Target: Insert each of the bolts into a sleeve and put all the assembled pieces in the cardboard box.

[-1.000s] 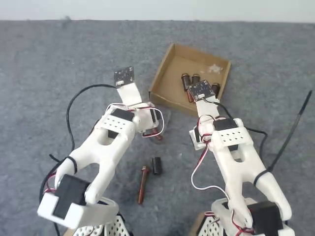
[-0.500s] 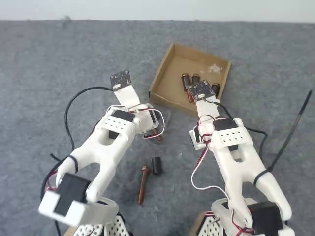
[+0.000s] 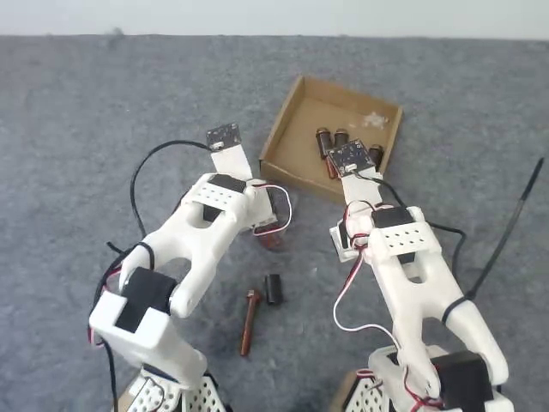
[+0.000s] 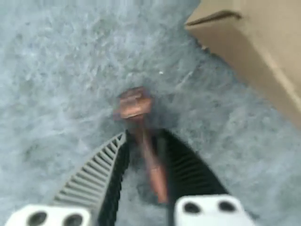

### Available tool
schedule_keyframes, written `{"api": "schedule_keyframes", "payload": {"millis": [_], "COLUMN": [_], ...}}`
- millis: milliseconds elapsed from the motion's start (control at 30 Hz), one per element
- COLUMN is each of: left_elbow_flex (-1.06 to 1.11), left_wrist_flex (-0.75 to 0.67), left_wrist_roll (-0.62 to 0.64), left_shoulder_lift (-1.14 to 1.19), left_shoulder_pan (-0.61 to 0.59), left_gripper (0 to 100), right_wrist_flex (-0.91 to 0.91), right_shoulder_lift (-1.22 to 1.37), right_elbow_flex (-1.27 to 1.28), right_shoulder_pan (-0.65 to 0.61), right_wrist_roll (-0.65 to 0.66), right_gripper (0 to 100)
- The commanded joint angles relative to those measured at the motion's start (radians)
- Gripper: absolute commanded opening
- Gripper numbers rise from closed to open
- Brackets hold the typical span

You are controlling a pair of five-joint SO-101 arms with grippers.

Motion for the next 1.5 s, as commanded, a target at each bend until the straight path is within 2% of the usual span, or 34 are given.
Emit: {"api": "schedule_keyframes", "payload": {"millis": [0, 367, 567, 633, 867, 1033, 1233, 1467], "left_elbow_flex": [-0.045, -0.047, 0.004, 0.03, 0.036, 0.044, 0.045, 0.059], "left_wrist_flex": [-0.025, 0.014, 0.089, 0.089, 0.081, -0.034, -0.146, -0.167], "left_wrist_roll": [-0.098, -0.118, -0.408, -0.463, -0.422, -0.423, -0.422, -0.422], "left_shoulder_lift": [-0.009, -0.023, -0.173, -0.21, -0.23, -0.23, -0.229, -0.229], "left_shoulder_pan": [0.003, -0.005, -0.006, -0.006, -0.083, -0.192, -0.327, -0.344], "left_gripper": [2, 1, 1, 1, 1, 1, 1, 1], "right_wrist_flex": [-0.012, -0.012, -0.01, -0.01, -0.01, -0.016, -0.116, -0.188], "right_shoulder_lift": [-0.047, -0.047, -0.047, -0.047, -0.047, -0.047, -0.058, -0.058], "right_elbow_flex": [-0.006, -0.006, -0.006, -0.006, -0.006, -0.006, 0.066, 0.091], "right_shoulder_pan": [0.012, 0.012, 0.012, 0.01, 0.01, 0.001, -0.093, -0.159], "right_wrist_roll": [0.012, 0.012, 0.012, 0.012, 0.012, 0.005, 0.002, 0.0], "right_gripper": [0.6, 0.6, 0.6, 0.6, 0.6, 0.6, 0.6, 0.6]}}
